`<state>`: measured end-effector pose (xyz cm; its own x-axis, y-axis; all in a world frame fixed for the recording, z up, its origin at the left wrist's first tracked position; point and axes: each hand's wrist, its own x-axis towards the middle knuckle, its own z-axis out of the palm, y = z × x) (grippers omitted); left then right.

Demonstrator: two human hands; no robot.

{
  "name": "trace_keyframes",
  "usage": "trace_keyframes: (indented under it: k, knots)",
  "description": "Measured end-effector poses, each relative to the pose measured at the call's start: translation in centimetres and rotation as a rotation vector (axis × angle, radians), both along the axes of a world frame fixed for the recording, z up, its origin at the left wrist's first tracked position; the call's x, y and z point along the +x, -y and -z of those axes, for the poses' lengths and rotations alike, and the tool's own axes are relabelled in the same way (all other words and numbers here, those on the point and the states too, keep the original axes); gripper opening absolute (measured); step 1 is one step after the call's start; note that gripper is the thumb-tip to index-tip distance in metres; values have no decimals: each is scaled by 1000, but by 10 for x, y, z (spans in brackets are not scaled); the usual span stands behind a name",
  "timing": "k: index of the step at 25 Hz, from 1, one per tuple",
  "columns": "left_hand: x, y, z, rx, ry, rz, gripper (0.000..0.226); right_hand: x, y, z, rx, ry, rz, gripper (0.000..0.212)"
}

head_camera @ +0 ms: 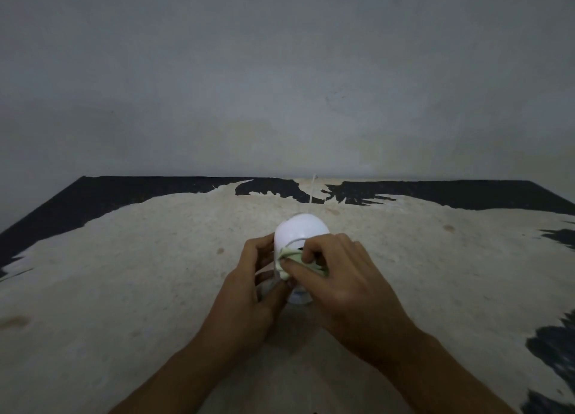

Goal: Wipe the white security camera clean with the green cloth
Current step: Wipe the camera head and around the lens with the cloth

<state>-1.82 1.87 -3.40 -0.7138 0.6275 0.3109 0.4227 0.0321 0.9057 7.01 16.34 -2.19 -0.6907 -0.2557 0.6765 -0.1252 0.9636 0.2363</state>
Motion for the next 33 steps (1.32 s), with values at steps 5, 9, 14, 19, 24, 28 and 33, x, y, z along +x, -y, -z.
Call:
trace_keyframes:
  k: [5, 9, 14, 19, 24, 28, 33]
  knots:
    - [-3, -2, 4, -28, -26, -16, 55, 11, -18, -14, -311, 40, -37, 26]
    - [-3, -1, 5, -16, -33, -8, 54, 17, -24, -9, -421, 281, -15, 17]
    - [-3, -1, 5, -18, -45, -15, 57, 14, -26, -9, -598, 213, -54, 5]
    - [-3, -2, 7, -19, -53, -22, 54, 15, -18, -3, -568, 299, -75, 6]
    - [-3, -2, 6, 5, -55, -18, 55, 13, -18, -2, -650, 283, -81, 10]
    - [-3, -2, 6, 5, -58, -16, 59, 11, -15, 3, -611, 328, -84, 15]
    - [-3, -2, 6, 8, -65, -28, 56, 11, -15, 5, -631, 315, -96, 12]
